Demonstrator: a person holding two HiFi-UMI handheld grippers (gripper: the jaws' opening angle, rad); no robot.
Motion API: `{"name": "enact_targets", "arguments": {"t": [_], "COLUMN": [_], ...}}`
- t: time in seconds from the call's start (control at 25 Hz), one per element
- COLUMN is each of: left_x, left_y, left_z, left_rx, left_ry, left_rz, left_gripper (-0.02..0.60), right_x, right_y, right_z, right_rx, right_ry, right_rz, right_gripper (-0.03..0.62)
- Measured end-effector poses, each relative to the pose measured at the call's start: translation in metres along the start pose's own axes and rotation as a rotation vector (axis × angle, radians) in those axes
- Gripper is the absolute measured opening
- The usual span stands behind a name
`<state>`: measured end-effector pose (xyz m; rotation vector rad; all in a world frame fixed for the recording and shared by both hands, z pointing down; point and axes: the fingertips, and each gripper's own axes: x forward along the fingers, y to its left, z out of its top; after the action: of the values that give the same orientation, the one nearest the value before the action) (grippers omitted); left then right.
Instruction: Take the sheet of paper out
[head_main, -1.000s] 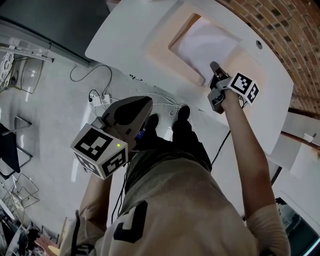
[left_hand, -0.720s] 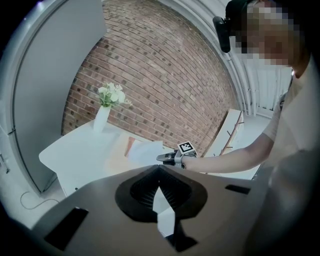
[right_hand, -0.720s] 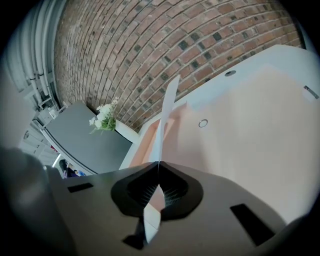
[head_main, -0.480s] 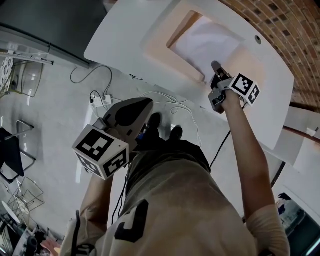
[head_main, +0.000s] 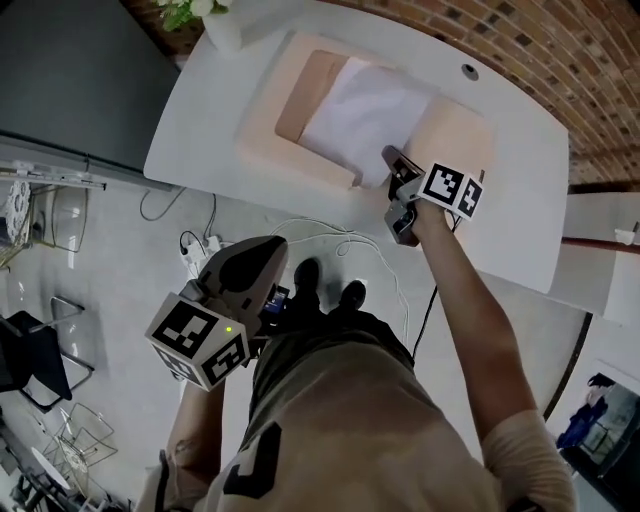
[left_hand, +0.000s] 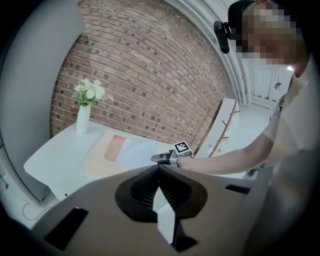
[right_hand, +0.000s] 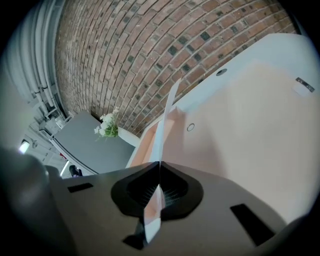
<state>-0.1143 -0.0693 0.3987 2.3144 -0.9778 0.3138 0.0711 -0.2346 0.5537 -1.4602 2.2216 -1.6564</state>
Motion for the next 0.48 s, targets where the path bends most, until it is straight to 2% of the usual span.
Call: {"name": "enact_targets", "arguments": {"t": [0.48], "left_x": [0.038], "left_y": [-0.048], "left_z": [0.001], "left_rx": [0.077], "left_ry": [0.056], "left_rz": [-0.015], "left_gripper": [0.014], "right_x": [-0.026], "right_y": [-0.038], "right_z": [0.01], "right_rx": [0.05], "right_ry": [0.01], "right_rz": [0.031], "right_gripper": [0.025]}}
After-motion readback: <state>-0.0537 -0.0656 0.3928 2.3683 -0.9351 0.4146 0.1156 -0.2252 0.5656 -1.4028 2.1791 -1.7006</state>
